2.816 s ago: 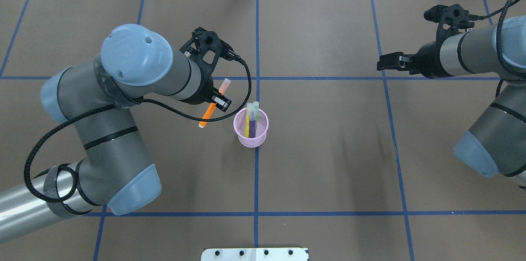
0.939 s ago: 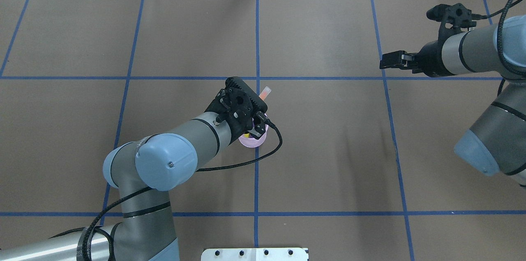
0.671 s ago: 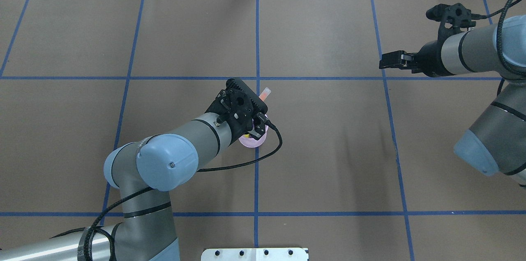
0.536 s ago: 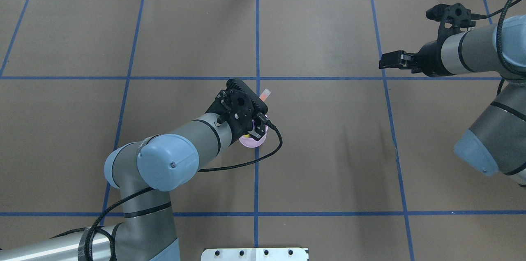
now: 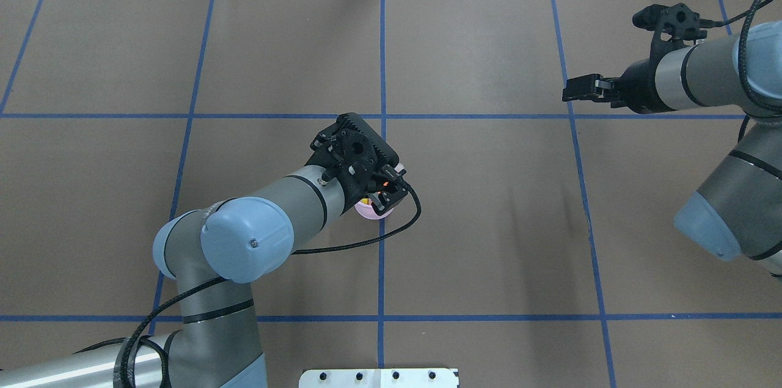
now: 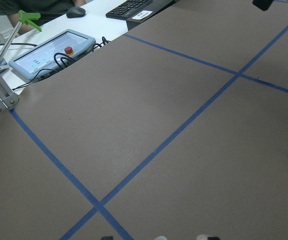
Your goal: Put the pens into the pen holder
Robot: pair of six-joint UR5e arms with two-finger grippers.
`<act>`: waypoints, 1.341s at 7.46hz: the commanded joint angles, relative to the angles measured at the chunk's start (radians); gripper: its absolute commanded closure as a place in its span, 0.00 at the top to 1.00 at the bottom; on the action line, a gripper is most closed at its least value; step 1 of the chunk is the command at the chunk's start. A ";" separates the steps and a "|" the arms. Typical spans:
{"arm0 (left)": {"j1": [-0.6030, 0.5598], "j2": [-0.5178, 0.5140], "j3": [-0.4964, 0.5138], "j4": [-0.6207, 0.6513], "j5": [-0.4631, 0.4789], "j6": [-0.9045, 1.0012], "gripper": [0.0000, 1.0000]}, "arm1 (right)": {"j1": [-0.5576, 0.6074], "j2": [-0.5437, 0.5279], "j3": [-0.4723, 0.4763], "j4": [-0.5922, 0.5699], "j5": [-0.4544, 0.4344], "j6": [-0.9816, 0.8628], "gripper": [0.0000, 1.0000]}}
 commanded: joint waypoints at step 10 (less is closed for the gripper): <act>-0.683 0.445 0.002 0.341 -0.701 -0.010 0.99 | 0.507 -0.125 -0.283 -0.156 0.360 -0.728 1.00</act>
